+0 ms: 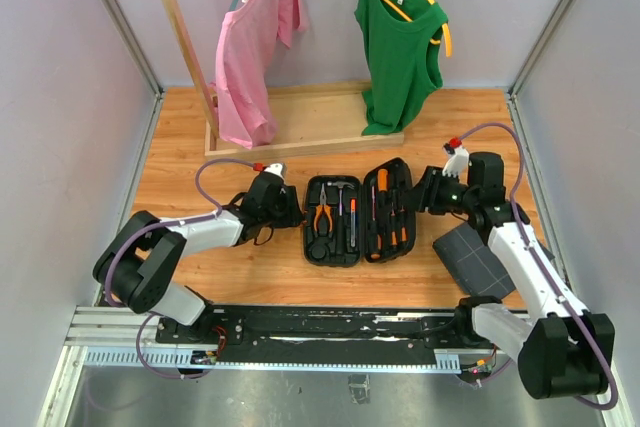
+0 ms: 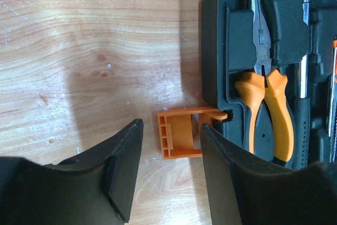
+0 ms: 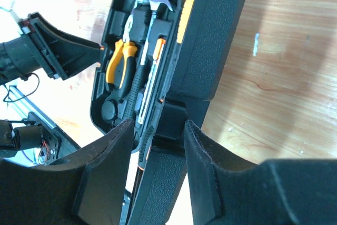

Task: Sort the tools into containers
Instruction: Close the storage box at the center of the board.

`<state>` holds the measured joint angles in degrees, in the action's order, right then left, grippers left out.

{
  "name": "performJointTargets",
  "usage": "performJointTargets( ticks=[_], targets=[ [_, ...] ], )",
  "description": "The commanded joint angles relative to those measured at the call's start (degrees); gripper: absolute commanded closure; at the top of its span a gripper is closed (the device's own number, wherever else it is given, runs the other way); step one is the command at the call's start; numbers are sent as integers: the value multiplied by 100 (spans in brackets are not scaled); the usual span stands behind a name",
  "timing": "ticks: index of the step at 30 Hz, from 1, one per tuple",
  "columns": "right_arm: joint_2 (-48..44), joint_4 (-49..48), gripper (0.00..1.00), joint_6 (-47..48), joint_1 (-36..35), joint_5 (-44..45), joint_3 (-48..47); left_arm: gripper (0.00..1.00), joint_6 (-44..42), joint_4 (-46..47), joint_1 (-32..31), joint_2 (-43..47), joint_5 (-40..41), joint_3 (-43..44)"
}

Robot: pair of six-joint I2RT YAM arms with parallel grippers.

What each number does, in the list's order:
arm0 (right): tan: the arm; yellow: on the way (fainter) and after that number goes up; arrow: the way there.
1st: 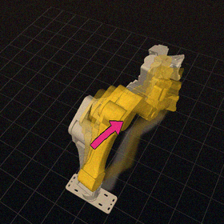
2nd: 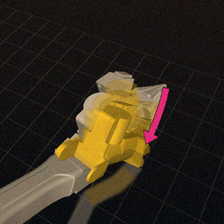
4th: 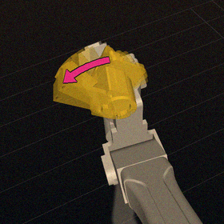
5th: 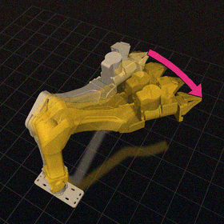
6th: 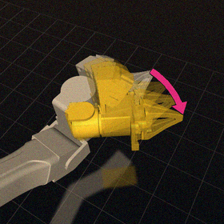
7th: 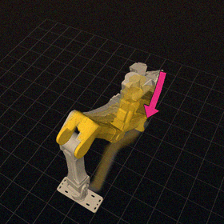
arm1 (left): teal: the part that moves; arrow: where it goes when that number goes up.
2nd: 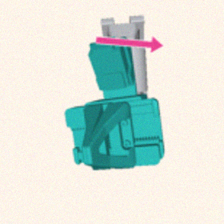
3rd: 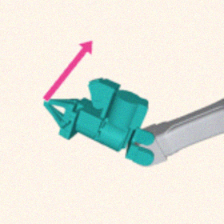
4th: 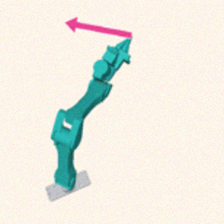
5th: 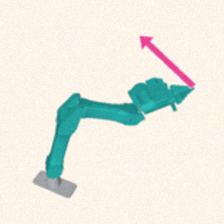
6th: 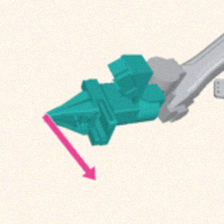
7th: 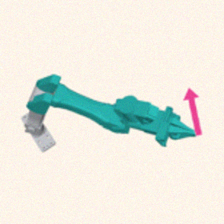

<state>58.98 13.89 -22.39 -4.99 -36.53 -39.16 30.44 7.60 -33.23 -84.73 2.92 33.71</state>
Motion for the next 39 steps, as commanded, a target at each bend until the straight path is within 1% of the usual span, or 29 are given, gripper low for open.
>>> performJointTargets(
  ticks=[1,13,23,29,39],
  targets=[
    [-160,93,55,-139,-432,-118,-221,47,103,126,-133,-168,-379,134],
    [46,93,55,-157,-1251,414,-518,48,74,150,-183,-293,-393,250],
    [383,-208,55,-312,-1715,578,-654,48,162,267,-227,-409,-419,253],
    [684,-437,54,-425,-2149,794,-709,48,147,286,-242,-442,-424,256],
    [1105,-807,54,-535,-2372,858,-734,49,168,264,-244,-367,-381,176]
  ],
)
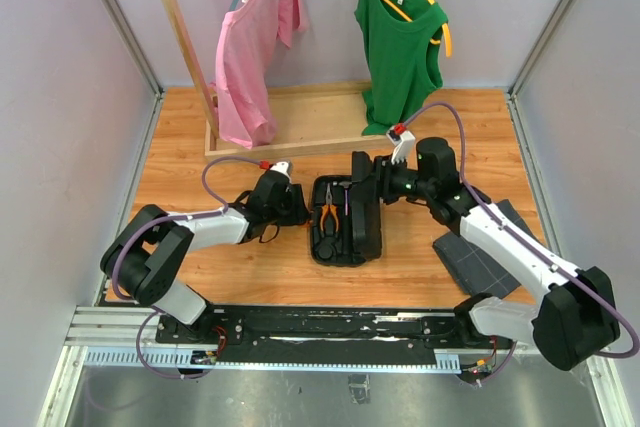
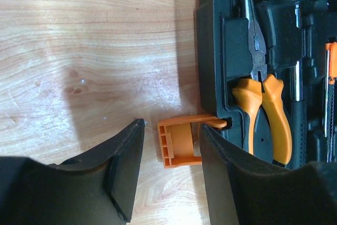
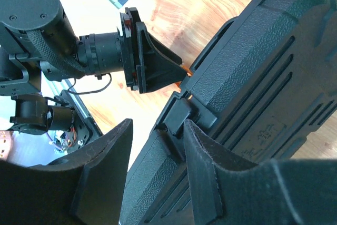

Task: Sort the tools into containers
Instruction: Close the storage box at the center of the board.

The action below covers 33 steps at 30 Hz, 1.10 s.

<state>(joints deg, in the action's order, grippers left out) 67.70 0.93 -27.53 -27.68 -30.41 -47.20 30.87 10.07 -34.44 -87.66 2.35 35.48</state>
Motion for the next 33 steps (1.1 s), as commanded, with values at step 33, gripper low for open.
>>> performJointTargets(
  ticks=[33],
  targets=[
    [734,-95,46,-78,-211,-87,-275,49,134,-64,-125,-22,-287,1]
  ],
)
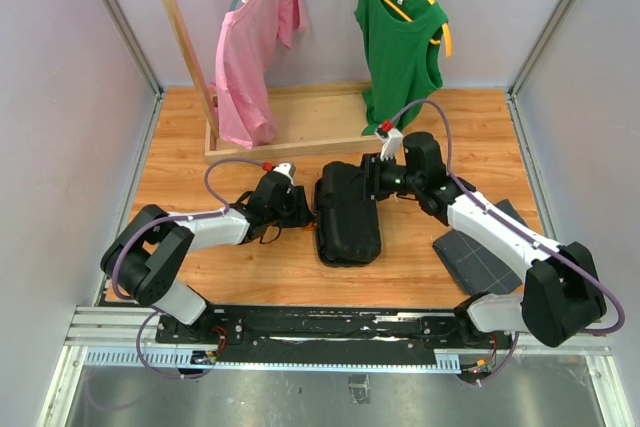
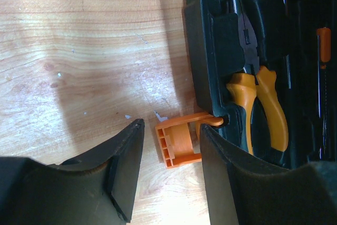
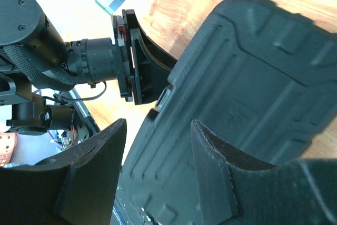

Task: Sort the tools into containers
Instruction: Close the storage box at the center of the board.

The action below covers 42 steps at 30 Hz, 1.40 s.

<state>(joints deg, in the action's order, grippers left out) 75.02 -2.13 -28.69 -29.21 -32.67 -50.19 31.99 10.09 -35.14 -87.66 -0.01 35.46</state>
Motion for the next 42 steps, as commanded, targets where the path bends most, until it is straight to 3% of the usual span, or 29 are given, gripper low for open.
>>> performJointTargets(
  ticks=[1,13,27,29,30,33,42],
  targets=[
    [-12,217,46,41,-58,162,34,49,25,-69,-55,-16,-45,12],
    [-111,776,37,197,-58,1058,255,49,-10,-214,-55,132,93,44],
    [125,1101,20,307,-237,2000,400,43,2,-431,-46,1344,419,-132],
    [208,1035,18,294,-258,2001,426,36,66,-385,-46,1464,423,-211],
    [252,994,17,289,-266,1978,447,23,128,-358,-46,1518,427,-263],
    [400,845,15,247,-278,1817,478,12,285,-237,-46,1649,453,-441],
    [701,623,13,222,-303,1752,605,1,901,491,-46,1603,-103,-860]
  ],
)
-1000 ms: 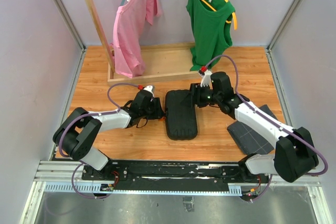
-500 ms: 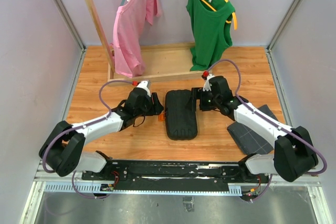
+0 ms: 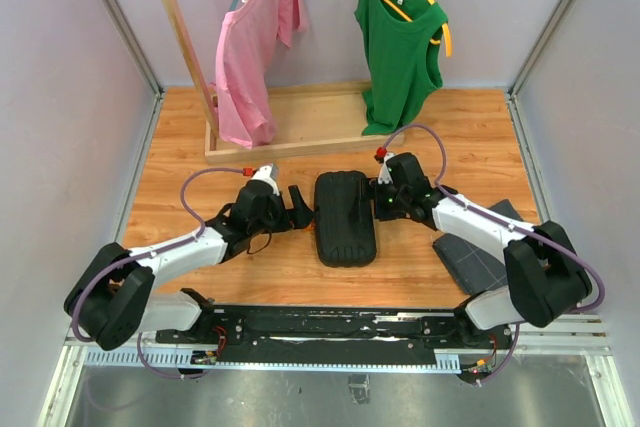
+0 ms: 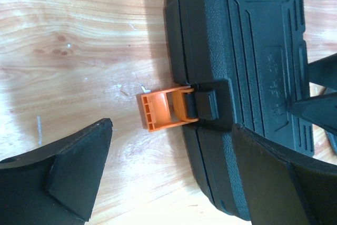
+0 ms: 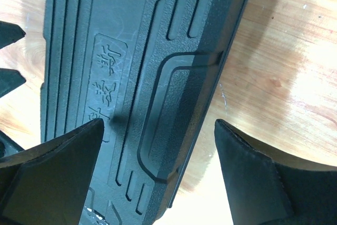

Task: Sort the tools into containers
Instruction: Close the storage box at the center of the board.

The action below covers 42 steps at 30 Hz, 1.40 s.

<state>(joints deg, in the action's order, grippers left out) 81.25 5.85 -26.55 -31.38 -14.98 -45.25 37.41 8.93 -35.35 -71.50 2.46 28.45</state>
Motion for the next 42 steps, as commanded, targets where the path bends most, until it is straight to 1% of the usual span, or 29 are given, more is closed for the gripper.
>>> performJointTargets(
  ticks=[1,4,8,12,19,24,28,36,40,42],
  targets=[
    [87,-186,13,3,-86,-14,127,1,424,715,-24,-41,-449,-197],
    [137,-221,12,1,-91,-18,172,1,596,989,-24,-178,-684,-266],
    [216,-323,12,-15,-93,-231,184,1,808,1032,-24,-457,-792,-203],
    [306,-446,13,-89,-97,-426,191,1,1006,781,-24,-737,-753,-61],
    [364,-466,13,-97,-96,-464,183,1,1184,226,-133,-1108,-490,204],
    [366,-464,13,-128,-94,-529,171,1,1150,221,-181,-1369,-609,334],
    [348,-465,13,-133,-89,-536,180,6,1161,332,-191,-1362,-667,318],
    [347,-486,13,-155,-97,-585,193,16,1269,922,-191,-1216,-938,83],
    [347,-485,13,-151,-92,-577,197,16,1377,1208,-191,-1020,-967,-116],
    [347,-483,13,-147,-96,-577,193,13,1416,1377,-196,-815,-942,-237]
  ],
)
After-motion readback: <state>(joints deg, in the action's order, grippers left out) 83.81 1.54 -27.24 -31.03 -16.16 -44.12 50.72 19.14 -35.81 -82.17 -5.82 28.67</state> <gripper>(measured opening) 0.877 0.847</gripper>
